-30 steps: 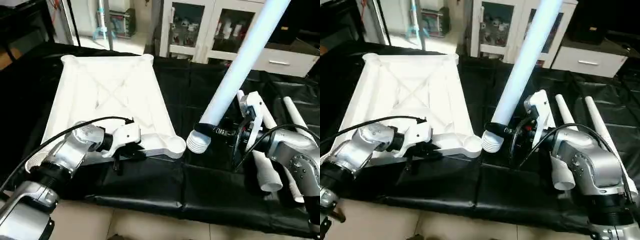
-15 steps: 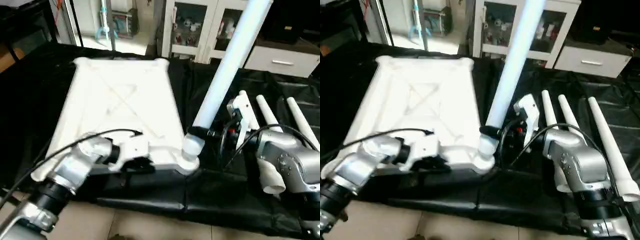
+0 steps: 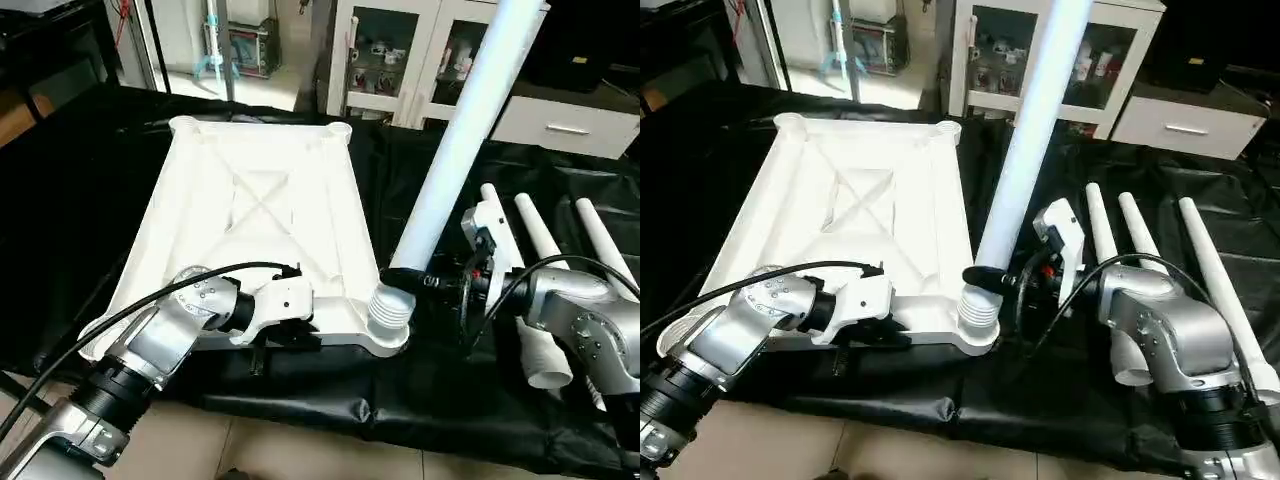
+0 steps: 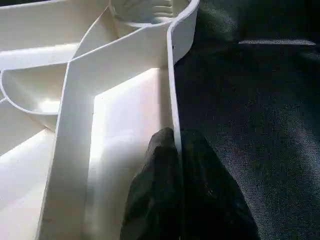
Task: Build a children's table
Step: Insert table leg to table base
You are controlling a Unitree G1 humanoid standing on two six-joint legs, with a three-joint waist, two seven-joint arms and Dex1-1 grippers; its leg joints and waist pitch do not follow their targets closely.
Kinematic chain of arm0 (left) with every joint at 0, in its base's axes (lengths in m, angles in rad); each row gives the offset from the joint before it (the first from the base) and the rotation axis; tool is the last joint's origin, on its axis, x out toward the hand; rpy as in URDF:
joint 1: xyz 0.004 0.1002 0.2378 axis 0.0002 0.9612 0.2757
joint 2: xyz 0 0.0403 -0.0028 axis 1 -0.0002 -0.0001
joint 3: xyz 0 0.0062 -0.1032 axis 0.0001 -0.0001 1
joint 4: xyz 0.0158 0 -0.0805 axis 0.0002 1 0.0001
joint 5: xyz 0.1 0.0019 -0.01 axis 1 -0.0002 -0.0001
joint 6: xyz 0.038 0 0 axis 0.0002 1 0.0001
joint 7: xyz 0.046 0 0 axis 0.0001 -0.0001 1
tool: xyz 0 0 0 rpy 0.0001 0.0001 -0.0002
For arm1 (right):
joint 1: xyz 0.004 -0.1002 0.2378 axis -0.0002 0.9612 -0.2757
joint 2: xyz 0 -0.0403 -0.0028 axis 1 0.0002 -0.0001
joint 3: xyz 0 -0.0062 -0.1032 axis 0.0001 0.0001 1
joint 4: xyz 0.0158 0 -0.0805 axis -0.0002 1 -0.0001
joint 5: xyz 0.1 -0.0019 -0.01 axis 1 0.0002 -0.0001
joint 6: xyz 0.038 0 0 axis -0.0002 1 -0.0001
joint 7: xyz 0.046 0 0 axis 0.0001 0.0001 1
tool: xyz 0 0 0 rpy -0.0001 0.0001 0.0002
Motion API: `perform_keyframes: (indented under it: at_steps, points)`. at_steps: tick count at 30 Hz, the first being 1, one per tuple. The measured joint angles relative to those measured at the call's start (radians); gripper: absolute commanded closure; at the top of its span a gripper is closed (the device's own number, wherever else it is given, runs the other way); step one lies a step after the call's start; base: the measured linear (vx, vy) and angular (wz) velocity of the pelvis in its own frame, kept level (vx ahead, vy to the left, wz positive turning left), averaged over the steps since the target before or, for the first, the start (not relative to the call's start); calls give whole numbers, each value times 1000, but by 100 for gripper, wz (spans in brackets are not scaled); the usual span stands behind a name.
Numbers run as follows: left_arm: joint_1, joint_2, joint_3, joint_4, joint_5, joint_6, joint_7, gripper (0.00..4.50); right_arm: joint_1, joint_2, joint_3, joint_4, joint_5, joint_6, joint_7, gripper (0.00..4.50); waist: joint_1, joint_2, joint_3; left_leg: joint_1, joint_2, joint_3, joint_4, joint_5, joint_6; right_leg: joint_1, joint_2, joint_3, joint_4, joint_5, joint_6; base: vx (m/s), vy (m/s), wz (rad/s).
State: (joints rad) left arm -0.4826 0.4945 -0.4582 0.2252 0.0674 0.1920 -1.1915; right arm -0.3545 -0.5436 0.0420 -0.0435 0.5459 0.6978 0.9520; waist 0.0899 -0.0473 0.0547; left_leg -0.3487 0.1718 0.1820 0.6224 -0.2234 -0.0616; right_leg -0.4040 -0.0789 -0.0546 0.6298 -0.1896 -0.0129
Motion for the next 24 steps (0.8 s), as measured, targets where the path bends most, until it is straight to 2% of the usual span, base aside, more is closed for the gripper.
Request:
perform_keyframes:
  at_steps: [8, 12, 18, 24]
  points:
    - [-4, -3, -2, 1, 6, 5, -2, 450, 24, -13, 55, -1, -37, -7, 21, 264, 0, -3, -1, 0, 0, 0, 0, 0, 0, 0, 0, 0, 0, 0, 0, 0, 0, 0]
    - [-10, -4, -3, 9, 6, 3, -4, 450, 29, -18, 61, -1, -47, -16, 25, 264, 0, -3, -1, -1, 0, 0, 0, 0, 0, 0, 0, 0, 0, 0, 0, 0, 0, 0]
    - [-19, -5, -10, 21, 6, -1, -6, 450, 26, -15, 83, 15, -95, -82, 16, 264, 0, -3, -1, -1, 1, 0, 0, 0, 0, 1, 0, 0, 0, -1, 1, 0, 0, 0]
    - [-23, -6, -11, 25, 6, -4, -13, 450, 26, -6, 85, 18, -108, -92, 16, 264, 0, -3, -1, -1, 1, 0, 0, 0, 0, 1, 0, 0, 0, 0, 1, 0, 0, 0]
